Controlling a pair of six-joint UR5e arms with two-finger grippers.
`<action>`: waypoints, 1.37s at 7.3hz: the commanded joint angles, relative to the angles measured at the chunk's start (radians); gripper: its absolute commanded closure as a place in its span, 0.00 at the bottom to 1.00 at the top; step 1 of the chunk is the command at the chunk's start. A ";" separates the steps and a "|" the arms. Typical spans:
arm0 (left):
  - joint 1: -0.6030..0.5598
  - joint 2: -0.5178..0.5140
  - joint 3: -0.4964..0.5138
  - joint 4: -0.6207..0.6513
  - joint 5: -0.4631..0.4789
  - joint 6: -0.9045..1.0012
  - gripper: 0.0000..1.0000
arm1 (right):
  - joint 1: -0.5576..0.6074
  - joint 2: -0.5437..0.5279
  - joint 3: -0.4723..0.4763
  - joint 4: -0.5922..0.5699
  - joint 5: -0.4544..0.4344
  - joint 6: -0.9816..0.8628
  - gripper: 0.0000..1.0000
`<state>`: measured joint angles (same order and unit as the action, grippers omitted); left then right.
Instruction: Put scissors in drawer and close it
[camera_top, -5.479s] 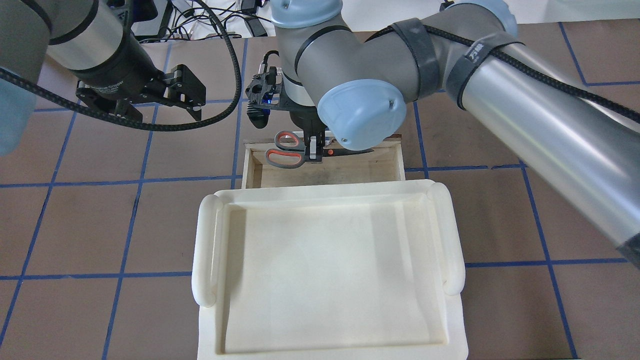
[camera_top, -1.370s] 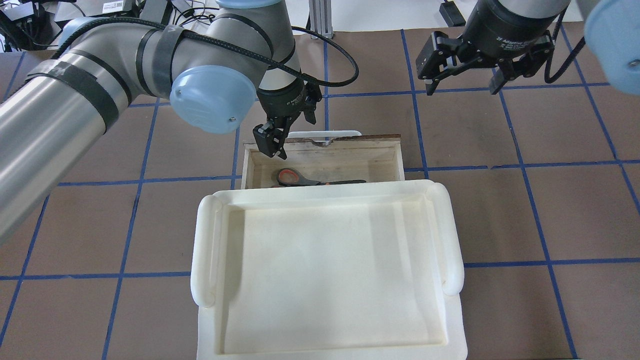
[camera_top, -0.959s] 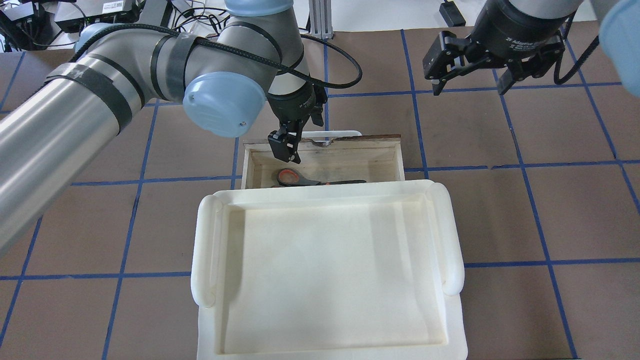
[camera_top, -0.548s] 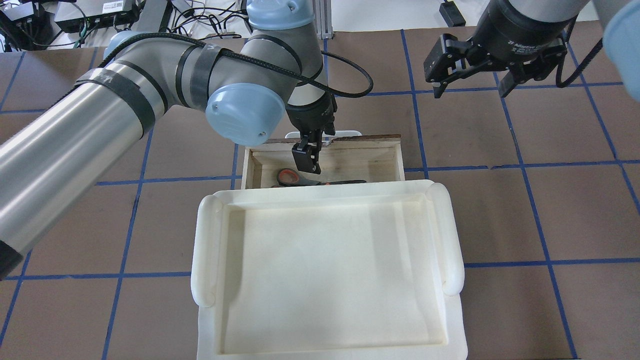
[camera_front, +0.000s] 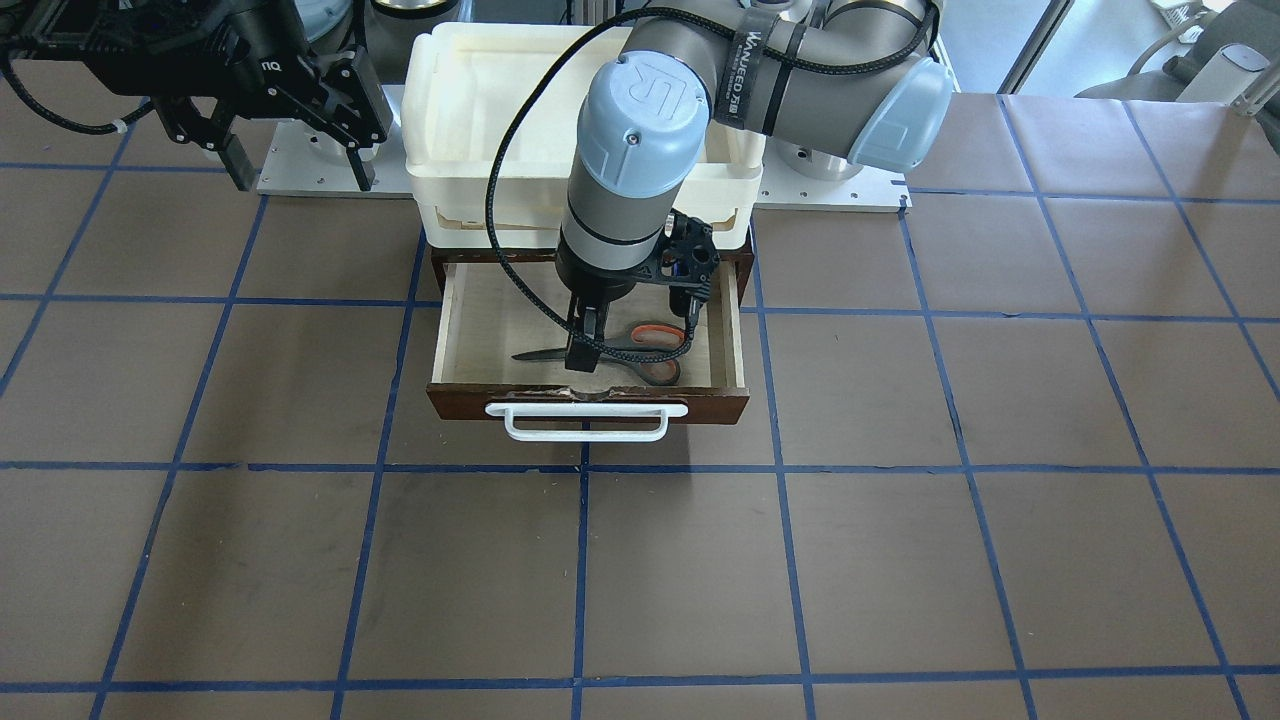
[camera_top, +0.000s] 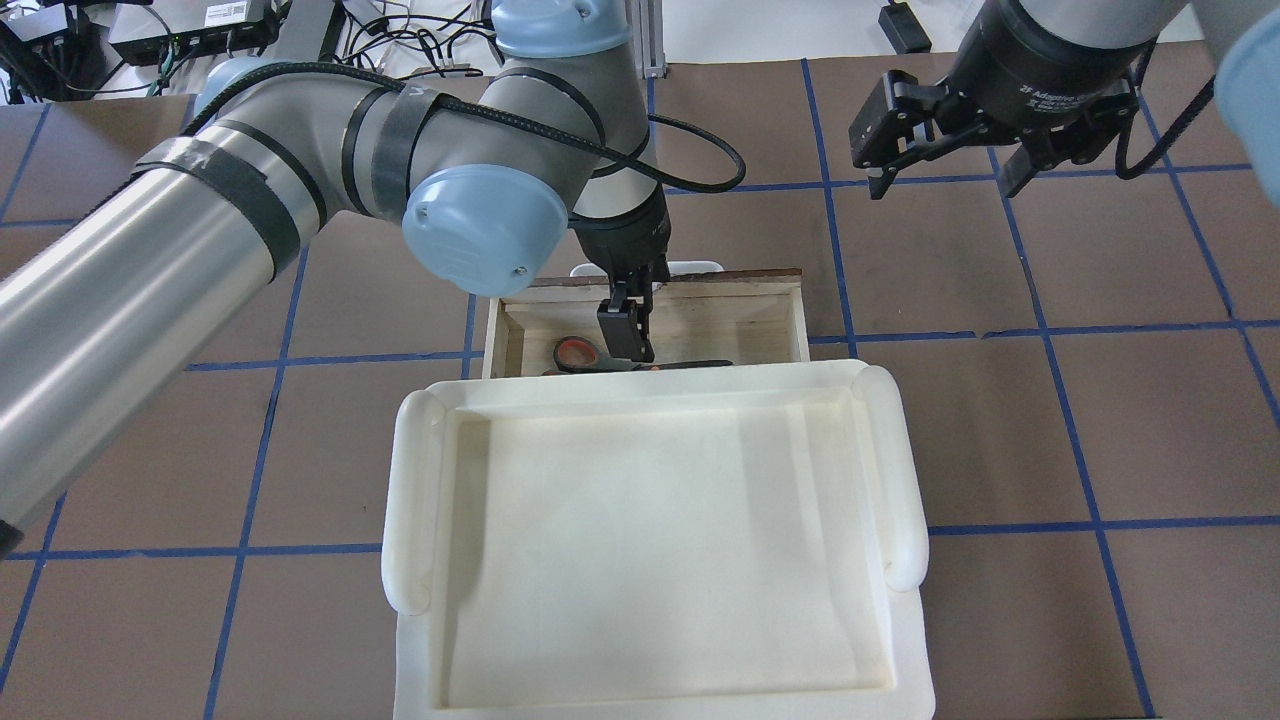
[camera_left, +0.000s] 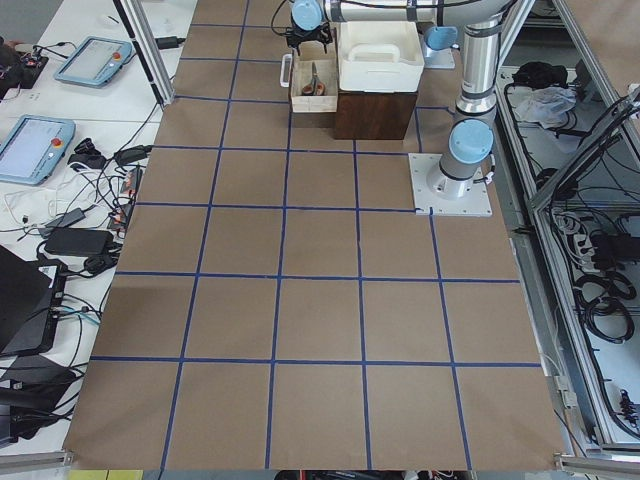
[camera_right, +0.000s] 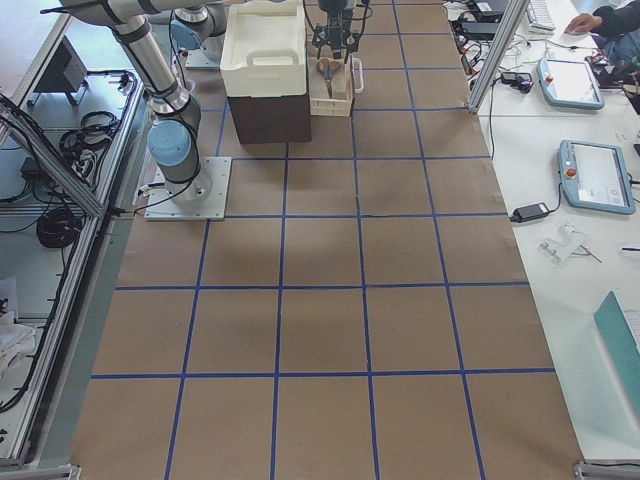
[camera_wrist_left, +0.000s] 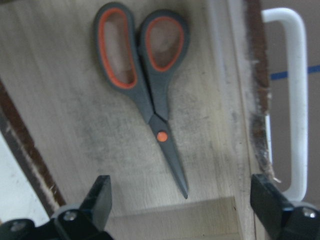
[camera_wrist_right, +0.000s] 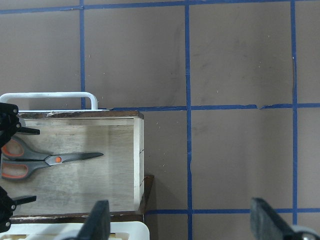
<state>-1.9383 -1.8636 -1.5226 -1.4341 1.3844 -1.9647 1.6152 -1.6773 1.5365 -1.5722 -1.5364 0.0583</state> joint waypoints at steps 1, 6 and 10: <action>0.012 0.012 0.002 -0.003 0.093 0.219 0.00 | 0.000 -0.004 0.001 0.003 -0.002 0.000 0.00; 0.067 -0.032 0.018 0.096 0.251 1.330 0.00 | 0.000 -0.025 0.004 0.060 -0.005 0.002 0.00; 0.070 -0.152 0.140 0.144 0.117 1.618 0.00 | 0.000 -0.024 0.007 0.051 -0.005 0.003 0.00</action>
<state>-1.8693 -1.9717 -1.4146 -1.3013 1.5149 -0.3854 1.6163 -1.7019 1.5424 -1.5167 -1.5419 0.0609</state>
